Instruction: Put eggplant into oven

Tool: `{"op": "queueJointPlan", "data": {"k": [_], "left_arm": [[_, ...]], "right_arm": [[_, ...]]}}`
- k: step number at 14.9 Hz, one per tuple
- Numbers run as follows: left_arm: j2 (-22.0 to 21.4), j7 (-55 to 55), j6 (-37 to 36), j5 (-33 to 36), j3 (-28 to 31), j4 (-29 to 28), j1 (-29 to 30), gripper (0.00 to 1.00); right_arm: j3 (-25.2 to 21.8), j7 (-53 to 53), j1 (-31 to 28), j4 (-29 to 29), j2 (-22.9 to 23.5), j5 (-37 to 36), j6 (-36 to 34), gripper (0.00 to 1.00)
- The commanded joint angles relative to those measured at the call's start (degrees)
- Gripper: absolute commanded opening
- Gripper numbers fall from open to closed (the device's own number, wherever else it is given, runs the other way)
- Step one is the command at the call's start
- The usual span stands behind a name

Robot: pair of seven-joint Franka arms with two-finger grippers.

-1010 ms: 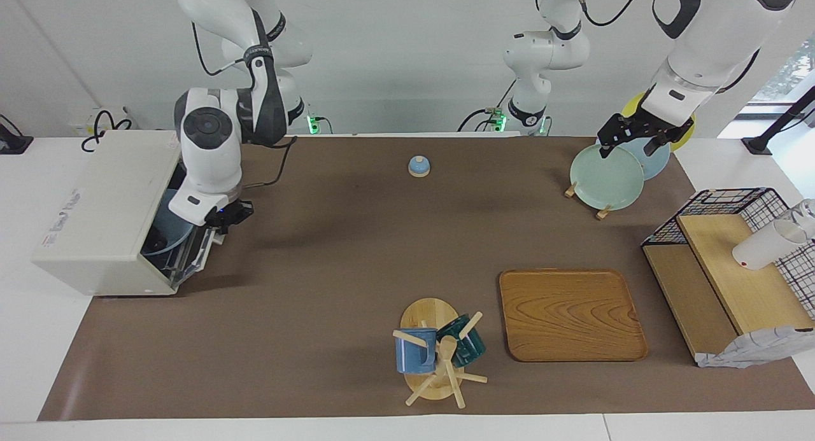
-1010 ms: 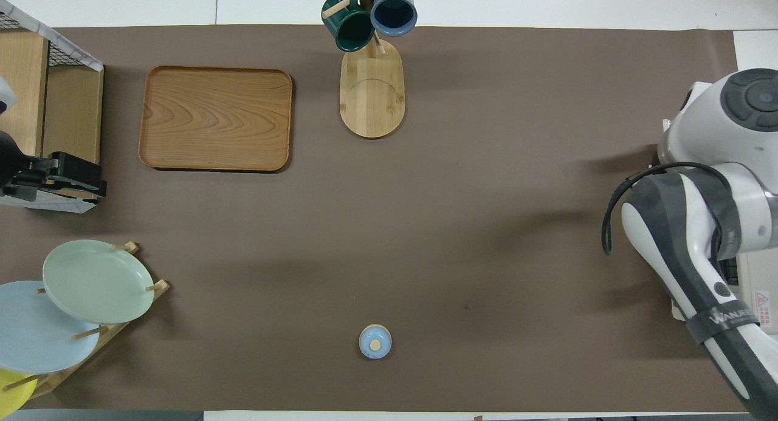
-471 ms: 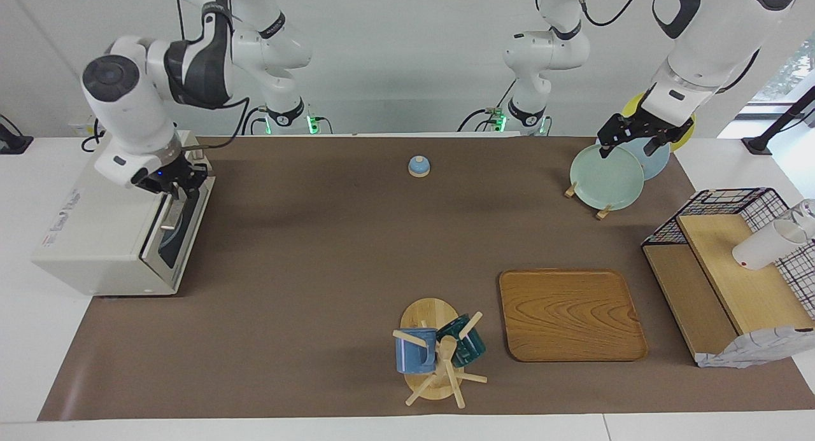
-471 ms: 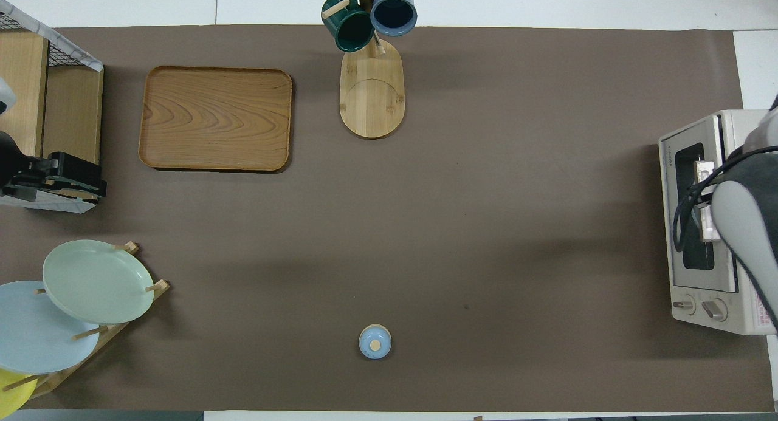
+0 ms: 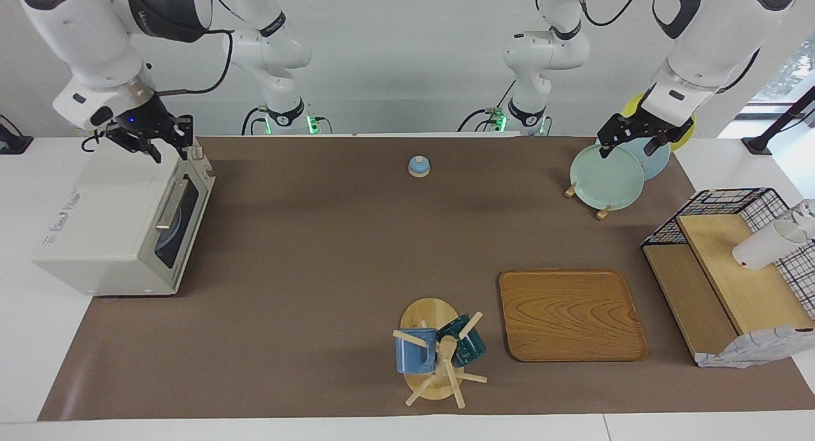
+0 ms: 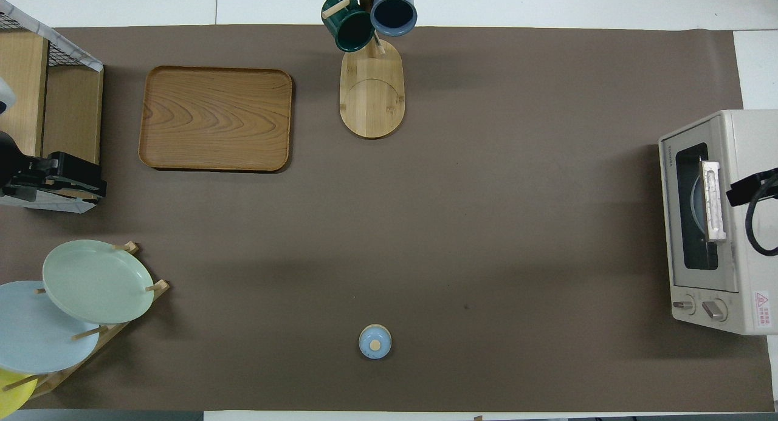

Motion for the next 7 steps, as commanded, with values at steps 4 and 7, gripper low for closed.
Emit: {"op": "queueJointPlan", "data": {"k": [4, 7], "left_arm": [[-0.4, 0.1, -0.2, -0.5, -0.7, -0.1, 1.0, 1.0], [-0.4, 0.1, -0.2, -0.5, -0.6, -0.1, 1.0, 1.0]], "right_arm": [[0.8, 4.3, 0.2, 0.2, 1.0, 1.5, 0.1, 1.0], [0.2, 4.5, 0.4, 1.0, 3.0, 1.6, 0.0, 1.0]]}}
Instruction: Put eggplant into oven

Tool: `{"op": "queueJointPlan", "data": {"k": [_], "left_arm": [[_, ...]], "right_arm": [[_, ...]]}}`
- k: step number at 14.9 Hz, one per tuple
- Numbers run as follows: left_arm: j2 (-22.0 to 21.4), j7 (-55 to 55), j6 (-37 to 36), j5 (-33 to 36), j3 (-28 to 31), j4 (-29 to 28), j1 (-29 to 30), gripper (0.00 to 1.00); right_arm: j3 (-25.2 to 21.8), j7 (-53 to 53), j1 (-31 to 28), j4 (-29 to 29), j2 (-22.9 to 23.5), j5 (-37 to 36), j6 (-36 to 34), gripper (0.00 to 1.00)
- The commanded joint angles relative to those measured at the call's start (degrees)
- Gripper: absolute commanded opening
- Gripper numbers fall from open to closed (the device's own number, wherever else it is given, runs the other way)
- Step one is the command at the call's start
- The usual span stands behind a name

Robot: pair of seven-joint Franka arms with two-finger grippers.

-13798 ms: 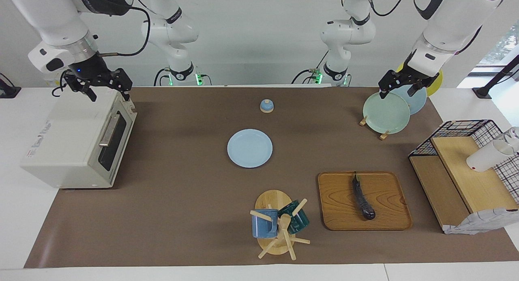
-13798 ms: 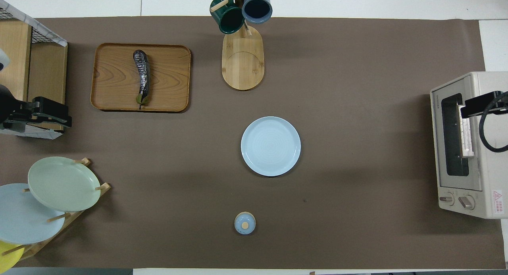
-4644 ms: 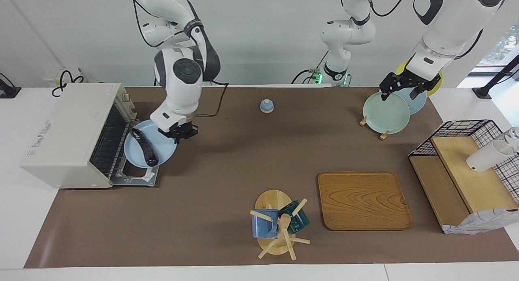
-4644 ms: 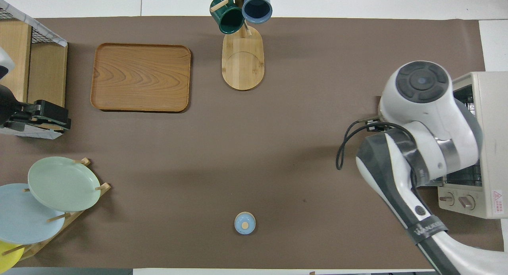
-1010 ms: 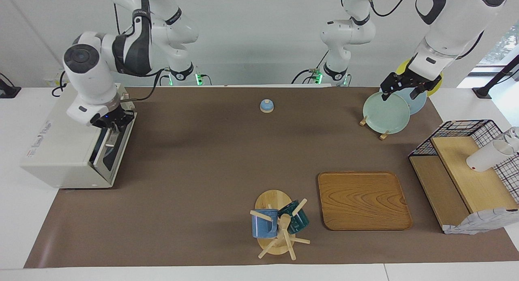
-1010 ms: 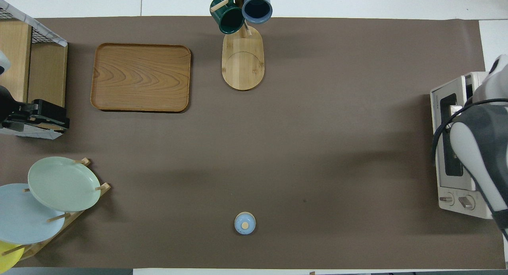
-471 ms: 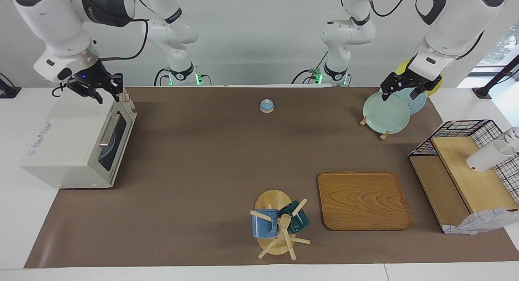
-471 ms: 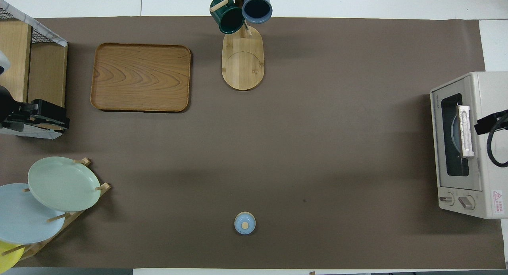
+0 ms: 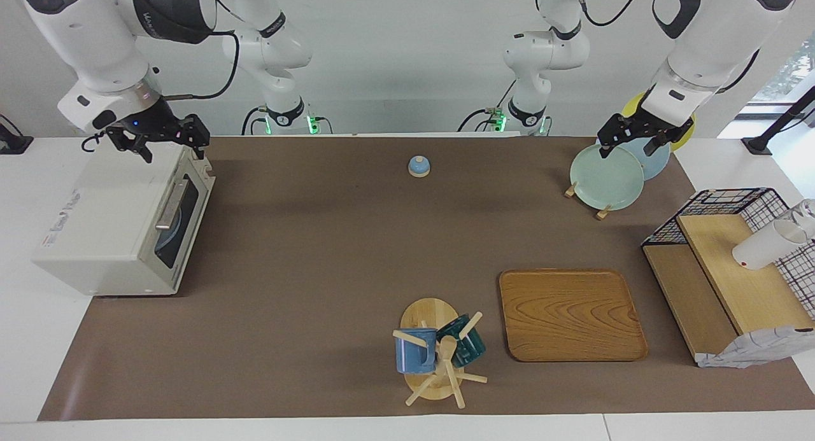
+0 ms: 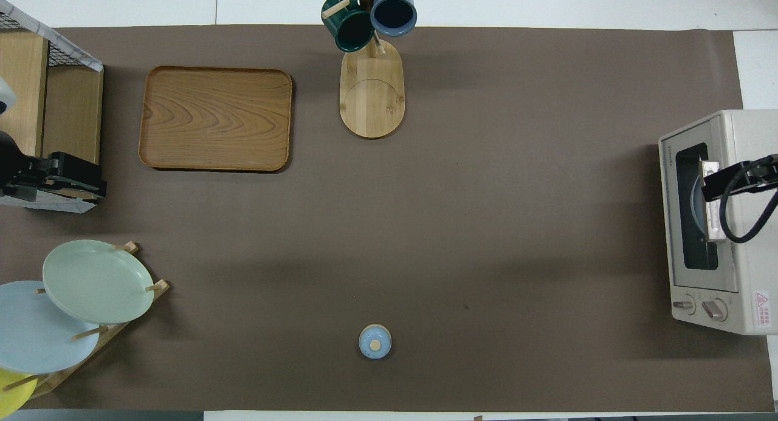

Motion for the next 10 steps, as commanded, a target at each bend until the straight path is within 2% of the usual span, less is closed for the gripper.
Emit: {"op": "queueJointPlan", "data": {"k": [1, 10], "left_arm": [[-0.4, 0.1, -0.2, -0.5, -0.7, -0.1, 1.0, 1.0], [-0.4, 0.1, -0.2, -0.4, -0.6, -0.1, 1.0, 1.0]], "right_arm": [[-0.3, 0.7, 0.0, 1.0, 1.4, 1.4, -0.5, 1.0], [-0.7, 1.8, 1.2, 2.0, 0.4, 1.4, -0.4, 1.0]]}}
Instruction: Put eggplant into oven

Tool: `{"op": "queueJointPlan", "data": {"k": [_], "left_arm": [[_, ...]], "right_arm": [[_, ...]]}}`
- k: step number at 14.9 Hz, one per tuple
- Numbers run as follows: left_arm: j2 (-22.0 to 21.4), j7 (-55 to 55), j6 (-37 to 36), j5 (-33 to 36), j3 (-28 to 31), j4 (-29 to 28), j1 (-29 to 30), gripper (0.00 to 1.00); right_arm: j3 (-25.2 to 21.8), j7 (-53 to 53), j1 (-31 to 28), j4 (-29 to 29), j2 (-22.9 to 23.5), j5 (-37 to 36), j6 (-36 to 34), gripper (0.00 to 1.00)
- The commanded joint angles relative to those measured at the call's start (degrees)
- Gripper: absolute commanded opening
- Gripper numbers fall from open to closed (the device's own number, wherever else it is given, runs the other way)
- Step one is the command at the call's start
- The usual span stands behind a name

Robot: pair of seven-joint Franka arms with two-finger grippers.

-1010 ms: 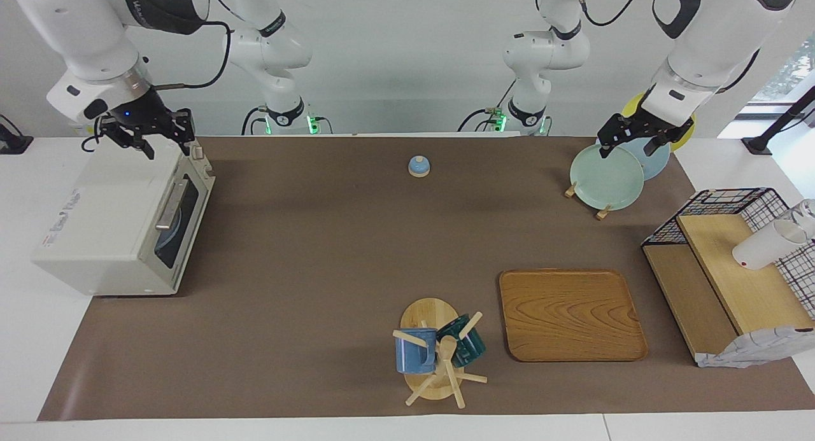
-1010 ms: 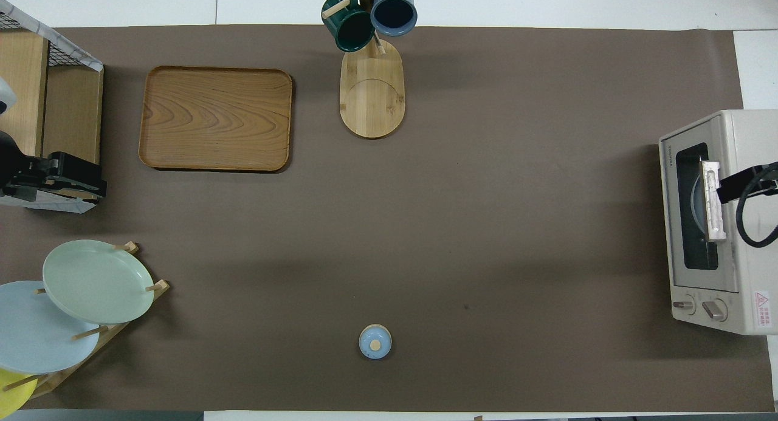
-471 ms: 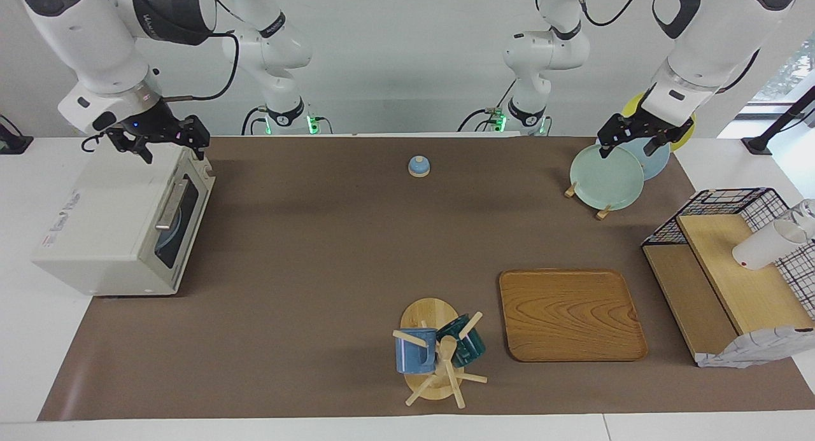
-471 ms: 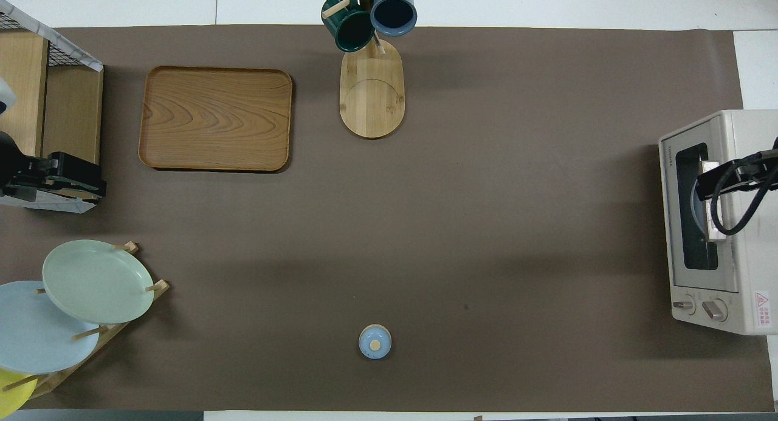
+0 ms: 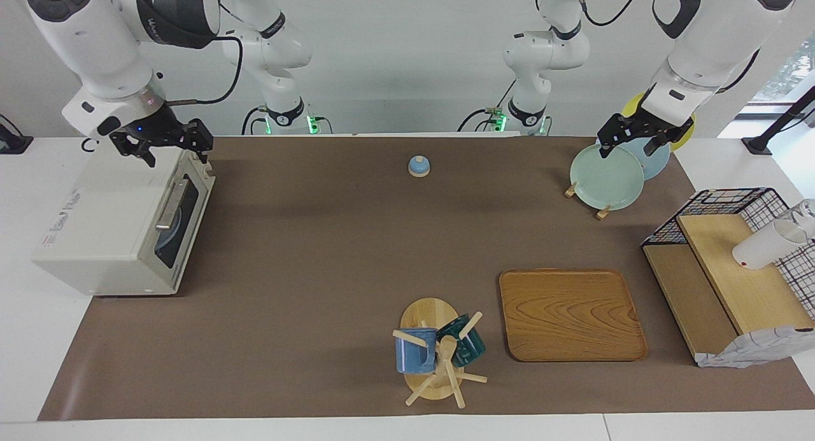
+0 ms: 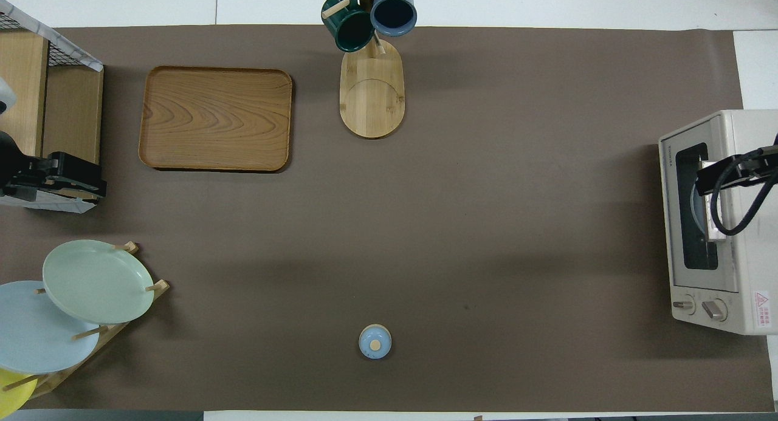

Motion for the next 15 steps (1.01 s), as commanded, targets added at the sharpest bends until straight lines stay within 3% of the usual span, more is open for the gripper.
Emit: {"op": "queueJointPlan", "data": {"k": [1, 8, 11, 15], "left_arm": [[-0.4, 0.1, -0.2, -0.4, -0.6, -0.1, 1.0, 1.0], [-0.4, 0.1, -0.2, -0.5, -0.7, -0.1, 1.0, 1.0], [-0.4, 0.1, -0.2, -0.4, -0.7, -0.1, 1.0, 1.0], [-0.4, 0.1, -0.2, -0.5, -0.7, -0.1, 1.0, 1.0]], "right_arm": [[-0.6, 1.3, 0.3, 0.4, -0.3, 1.4, -0.3, 1.0], [-0.9, 4.6, 0.3, 0.4, -0.4, 4.8, 0.3, 1.0], [-0.9, 6.5, 0.4, 0.5, -0.1, 5.3, 3.8, 1.0], [-0.7, 6.2, 0.4, 0.3, -0.4, 4.9, 2.3, 1.0]]}}
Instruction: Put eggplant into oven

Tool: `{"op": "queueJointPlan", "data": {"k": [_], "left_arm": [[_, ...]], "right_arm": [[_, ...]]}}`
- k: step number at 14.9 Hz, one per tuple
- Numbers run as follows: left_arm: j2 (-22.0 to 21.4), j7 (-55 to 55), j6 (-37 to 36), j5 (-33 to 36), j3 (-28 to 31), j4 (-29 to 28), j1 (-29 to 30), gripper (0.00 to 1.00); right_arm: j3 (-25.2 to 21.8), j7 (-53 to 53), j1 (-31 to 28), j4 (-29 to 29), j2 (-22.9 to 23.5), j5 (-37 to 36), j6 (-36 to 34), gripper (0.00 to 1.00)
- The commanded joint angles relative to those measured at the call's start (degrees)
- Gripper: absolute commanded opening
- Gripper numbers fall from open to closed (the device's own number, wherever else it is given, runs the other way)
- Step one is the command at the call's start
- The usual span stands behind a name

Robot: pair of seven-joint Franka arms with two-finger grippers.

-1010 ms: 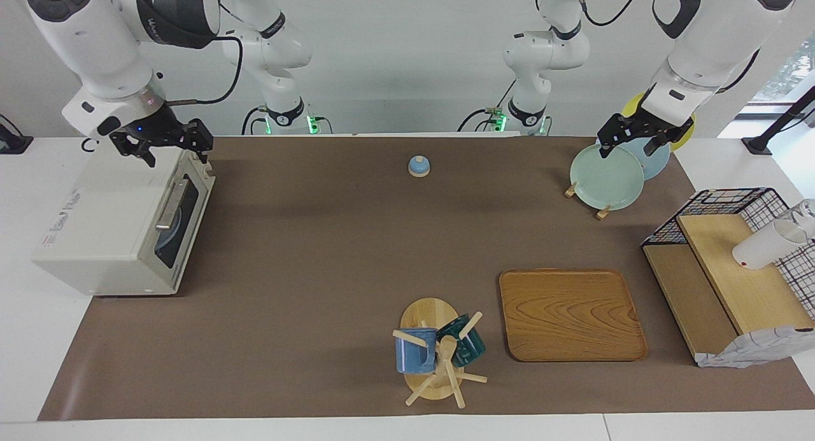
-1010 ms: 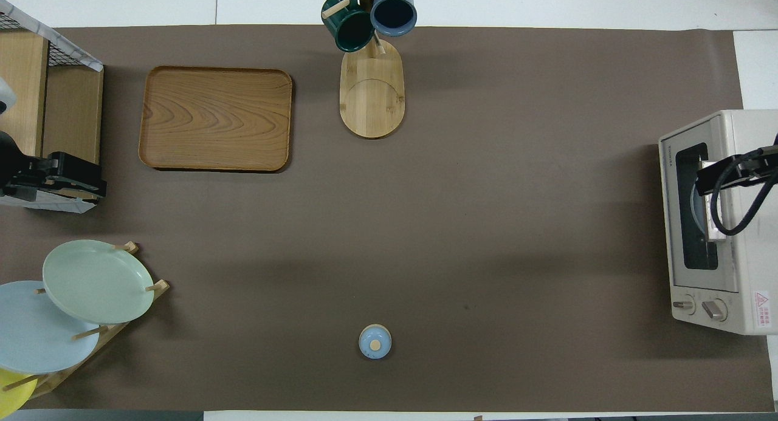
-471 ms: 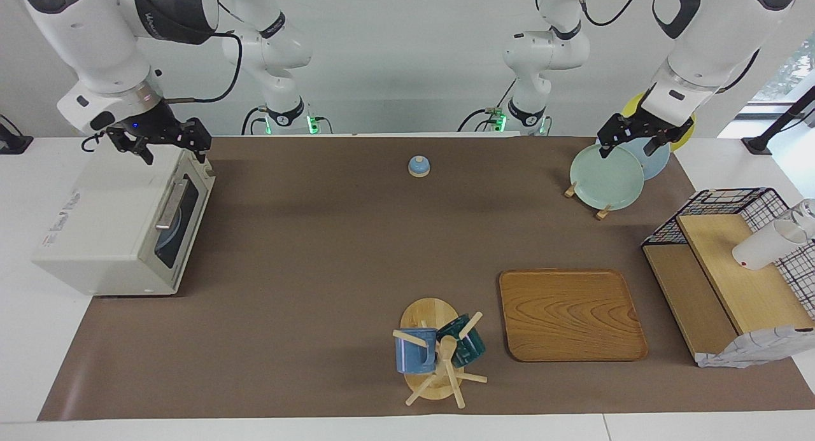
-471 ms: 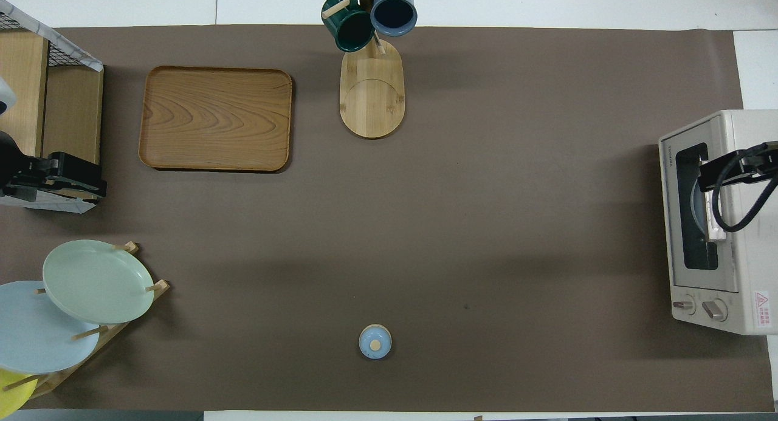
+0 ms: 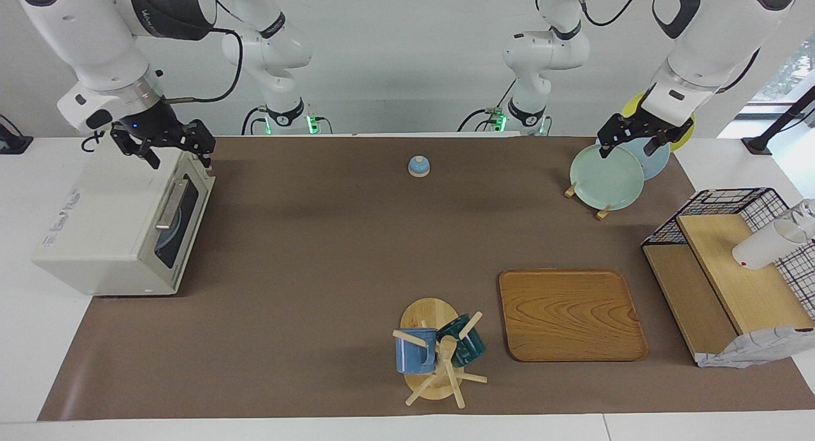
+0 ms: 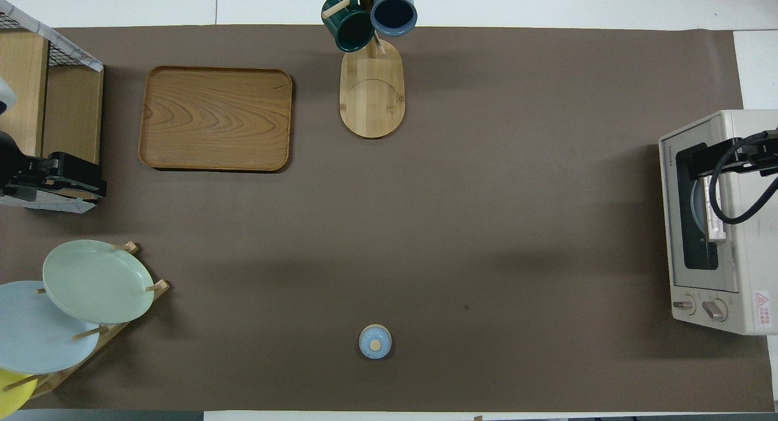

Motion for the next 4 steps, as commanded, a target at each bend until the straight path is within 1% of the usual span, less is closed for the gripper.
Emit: {"op": "queueJointPlan", "data": {"k": [1, 4], "left_arm": [[-0.4, 0.1, -0.2, -0.5, -0.7, -0.1, 1.0, 1.0], [-0.4, 0.1, -0.2, -0.5, -0.7, -0.1, 1.0, 1.0]], "right_arm": [[-0.3, 0.6, 0.4, 0.1, -0.3, 0.9, -0.5, 1.0], [0.1, 0.8, 0.4, 0.2, -0.2, 1.0, 0.0, 1.0]]}}
